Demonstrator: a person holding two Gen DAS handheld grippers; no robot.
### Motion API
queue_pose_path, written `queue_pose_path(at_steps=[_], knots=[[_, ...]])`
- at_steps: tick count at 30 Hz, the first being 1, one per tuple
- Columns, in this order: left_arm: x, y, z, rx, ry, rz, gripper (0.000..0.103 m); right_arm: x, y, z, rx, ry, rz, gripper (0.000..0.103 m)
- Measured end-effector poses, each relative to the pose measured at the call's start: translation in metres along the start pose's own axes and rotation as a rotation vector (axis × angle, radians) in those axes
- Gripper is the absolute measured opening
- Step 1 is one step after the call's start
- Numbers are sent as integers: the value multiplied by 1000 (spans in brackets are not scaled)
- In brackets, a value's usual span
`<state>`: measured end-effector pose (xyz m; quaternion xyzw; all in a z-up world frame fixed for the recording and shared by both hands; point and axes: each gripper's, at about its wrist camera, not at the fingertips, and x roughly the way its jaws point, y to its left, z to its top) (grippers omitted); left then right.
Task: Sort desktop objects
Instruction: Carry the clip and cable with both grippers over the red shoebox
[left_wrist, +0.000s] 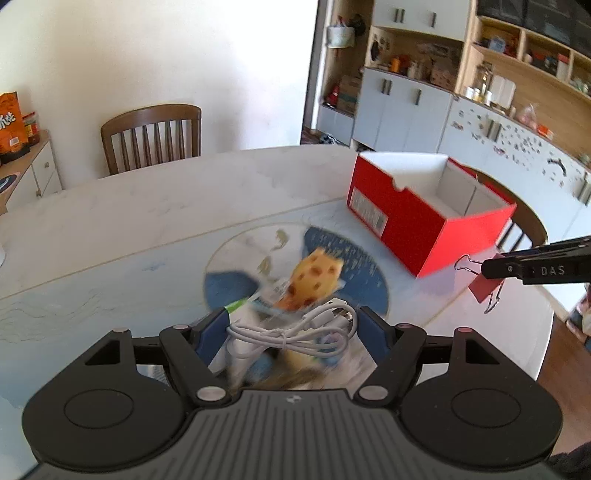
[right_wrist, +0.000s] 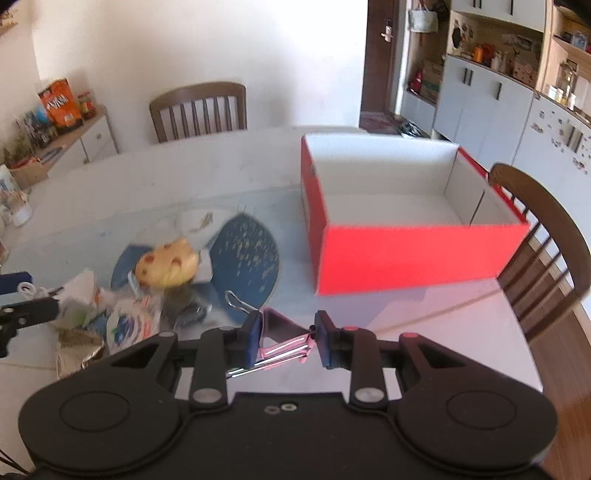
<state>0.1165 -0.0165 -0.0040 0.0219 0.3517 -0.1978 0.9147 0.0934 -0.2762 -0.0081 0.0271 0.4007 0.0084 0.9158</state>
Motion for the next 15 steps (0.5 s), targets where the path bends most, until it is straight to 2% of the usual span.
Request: queue_pose_path(at_steps=[7,15], knots=[[21,-58,34,-16,-36,11,75,-2,-56,36,-35,-50,59,29],[51,-117,73,9,-49,3,75,6,-112,66,-51,-84,72,29]])
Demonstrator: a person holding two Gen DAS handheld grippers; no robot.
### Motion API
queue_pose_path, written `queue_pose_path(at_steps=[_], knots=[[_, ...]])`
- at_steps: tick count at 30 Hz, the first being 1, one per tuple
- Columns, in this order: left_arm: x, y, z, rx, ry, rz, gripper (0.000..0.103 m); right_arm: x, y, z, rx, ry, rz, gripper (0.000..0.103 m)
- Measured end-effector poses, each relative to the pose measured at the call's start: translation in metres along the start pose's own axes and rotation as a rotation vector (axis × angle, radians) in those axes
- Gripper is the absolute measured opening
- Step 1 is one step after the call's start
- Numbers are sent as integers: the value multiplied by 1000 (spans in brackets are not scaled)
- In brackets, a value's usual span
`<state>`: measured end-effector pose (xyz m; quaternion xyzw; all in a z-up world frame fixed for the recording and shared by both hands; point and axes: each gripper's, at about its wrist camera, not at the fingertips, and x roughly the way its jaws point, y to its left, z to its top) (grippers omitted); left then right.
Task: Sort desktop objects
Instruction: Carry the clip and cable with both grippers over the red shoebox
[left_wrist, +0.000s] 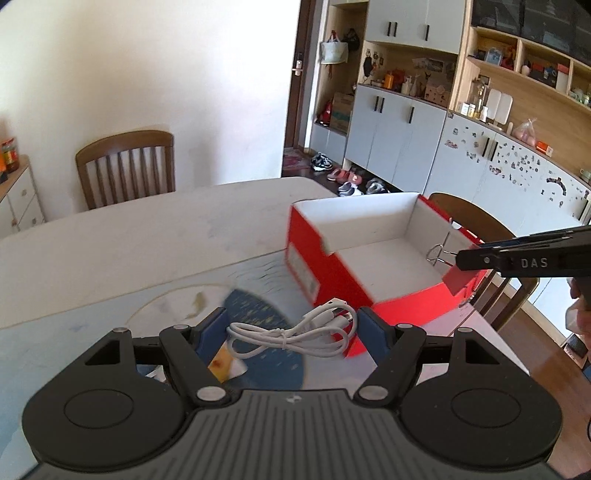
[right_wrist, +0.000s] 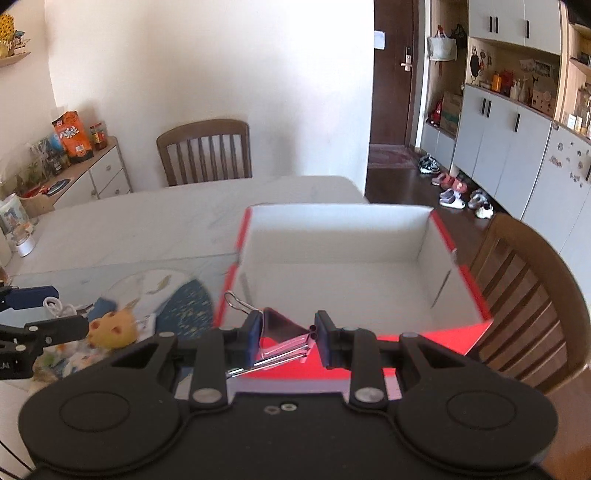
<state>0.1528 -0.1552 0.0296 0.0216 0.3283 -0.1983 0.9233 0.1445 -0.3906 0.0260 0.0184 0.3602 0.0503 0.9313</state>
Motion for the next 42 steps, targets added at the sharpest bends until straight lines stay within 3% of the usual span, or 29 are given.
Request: queue_pose_path(at_steps=[17,32,42], knots=[[83,-78,59,93,52,-32,75,46,-71,25,6,11,-23,29],[165,-117,74,210,147,-81,75,95,-98,16,-9,94,-57,29],[214,-126,73,297,257,-114,75,118,-103,4,-37,144,-62,29]])
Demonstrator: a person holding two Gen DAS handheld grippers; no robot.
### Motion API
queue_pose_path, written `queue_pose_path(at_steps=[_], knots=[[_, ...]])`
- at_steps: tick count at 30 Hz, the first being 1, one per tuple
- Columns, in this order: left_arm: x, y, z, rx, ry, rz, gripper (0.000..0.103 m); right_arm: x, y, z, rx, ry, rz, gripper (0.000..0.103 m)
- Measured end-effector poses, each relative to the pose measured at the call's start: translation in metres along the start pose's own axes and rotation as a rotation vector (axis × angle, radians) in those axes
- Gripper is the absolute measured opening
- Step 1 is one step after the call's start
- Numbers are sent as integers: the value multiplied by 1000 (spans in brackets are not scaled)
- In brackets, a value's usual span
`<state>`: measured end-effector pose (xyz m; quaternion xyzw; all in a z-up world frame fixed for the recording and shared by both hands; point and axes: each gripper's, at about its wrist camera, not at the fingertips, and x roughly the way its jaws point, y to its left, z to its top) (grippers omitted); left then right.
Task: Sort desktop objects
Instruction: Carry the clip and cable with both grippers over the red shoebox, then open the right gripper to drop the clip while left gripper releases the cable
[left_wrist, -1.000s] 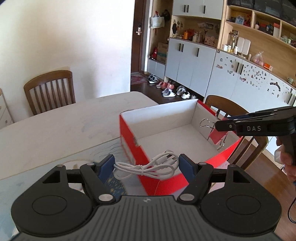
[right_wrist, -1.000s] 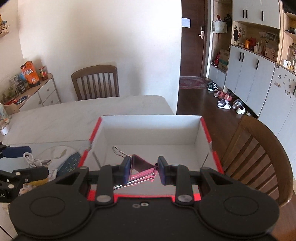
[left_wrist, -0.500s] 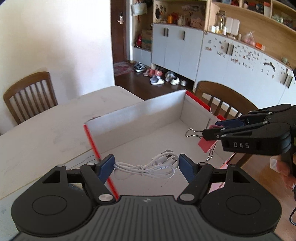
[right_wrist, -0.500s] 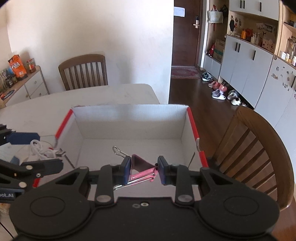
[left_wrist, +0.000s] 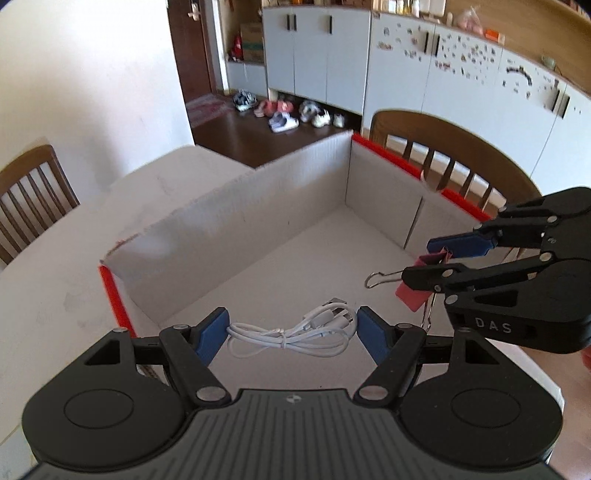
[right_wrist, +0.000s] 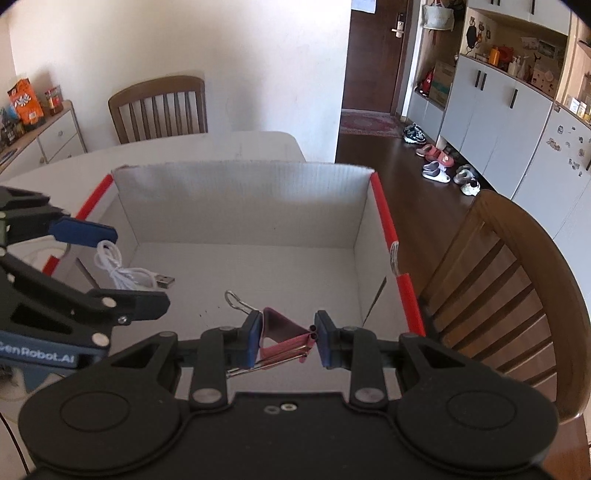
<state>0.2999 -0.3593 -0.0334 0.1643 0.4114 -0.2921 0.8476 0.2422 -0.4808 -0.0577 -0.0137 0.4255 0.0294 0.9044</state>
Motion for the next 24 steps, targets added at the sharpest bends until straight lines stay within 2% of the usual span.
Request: queue_pose_path(at_steps=[14,24], knots=[[30,3,-7,1,146,-27,75,19,-1,-10,-38,75,3,29],[36,1,-8,30,196,3,76,24,-4,-10,-29,96,12,30]])
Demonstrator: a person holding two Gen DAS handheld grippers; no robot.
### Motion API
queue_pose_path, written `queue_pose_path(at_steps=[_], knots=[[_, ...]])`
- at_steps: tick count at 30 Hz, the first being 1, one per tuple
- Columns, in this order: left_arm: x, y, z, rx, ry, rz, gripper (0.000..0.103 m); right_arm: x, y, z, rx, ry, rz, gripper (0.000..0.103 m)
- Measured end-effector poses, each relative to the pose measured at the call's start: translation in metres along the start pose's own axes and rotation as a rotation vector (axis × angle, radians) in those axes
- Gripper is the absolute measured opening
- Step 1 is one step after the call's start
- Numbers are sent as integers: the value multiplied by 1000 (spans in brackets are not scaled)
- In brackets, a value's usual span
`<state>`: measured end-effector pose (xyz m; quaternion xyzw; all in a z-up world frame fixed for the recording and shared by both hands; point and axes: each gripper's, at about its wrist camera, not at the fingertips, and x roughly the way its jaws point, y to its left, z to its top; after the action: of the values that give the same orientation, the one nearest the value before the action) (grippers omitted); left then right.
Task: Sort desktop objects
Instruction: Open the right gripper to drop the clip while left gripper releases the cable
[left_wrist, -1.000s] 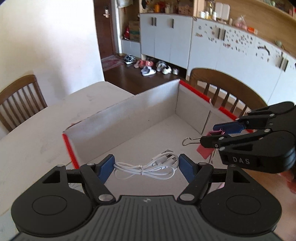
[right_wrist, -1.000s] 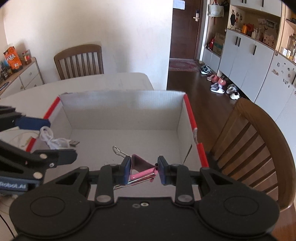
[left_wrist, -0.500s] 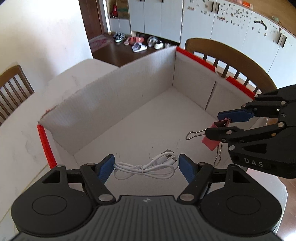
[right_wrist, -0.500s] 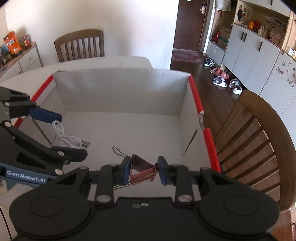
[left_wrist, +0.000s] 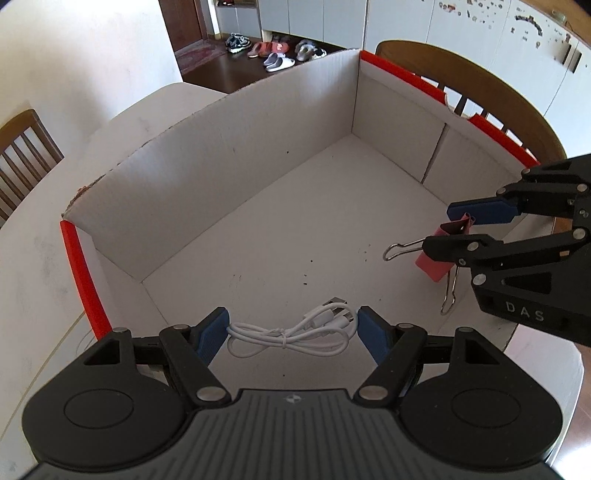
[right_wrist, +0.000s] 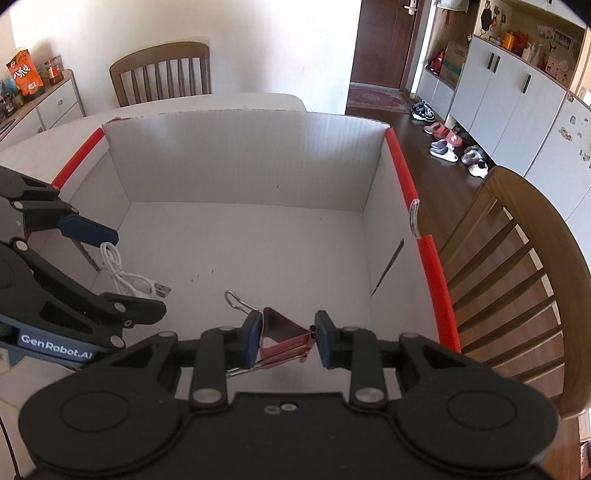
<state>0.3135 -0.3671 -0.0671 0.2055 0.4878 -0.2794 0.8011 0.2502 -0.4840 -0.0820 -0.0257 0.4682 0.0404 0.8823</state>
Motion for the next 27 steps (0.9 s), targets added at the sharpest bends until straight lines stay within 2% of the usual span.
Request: queue_pose_path(at_steps=[9,12,14,21,24,27], knots=[[-6,2,-3,-9,-11,27,76,-4,0,0,-1,-12,-2,35],[-9,2,-5,-21,-22,30,77,-8,0,0,6,-19,4,41],[-11,3,-6,-28,-29,35,78,-12,-2,0,10,-29,7,50],[-24,5,-9,-58,-64,35,82,-24,-6,0,21,-50,13,51],[-28,1,-7,-60,-79,27,88,-29,-7,0,27,-61,17,52],[-32,-3,-9,-47,-90,26,89,-36,-10,-1,34,-74,20,55]])
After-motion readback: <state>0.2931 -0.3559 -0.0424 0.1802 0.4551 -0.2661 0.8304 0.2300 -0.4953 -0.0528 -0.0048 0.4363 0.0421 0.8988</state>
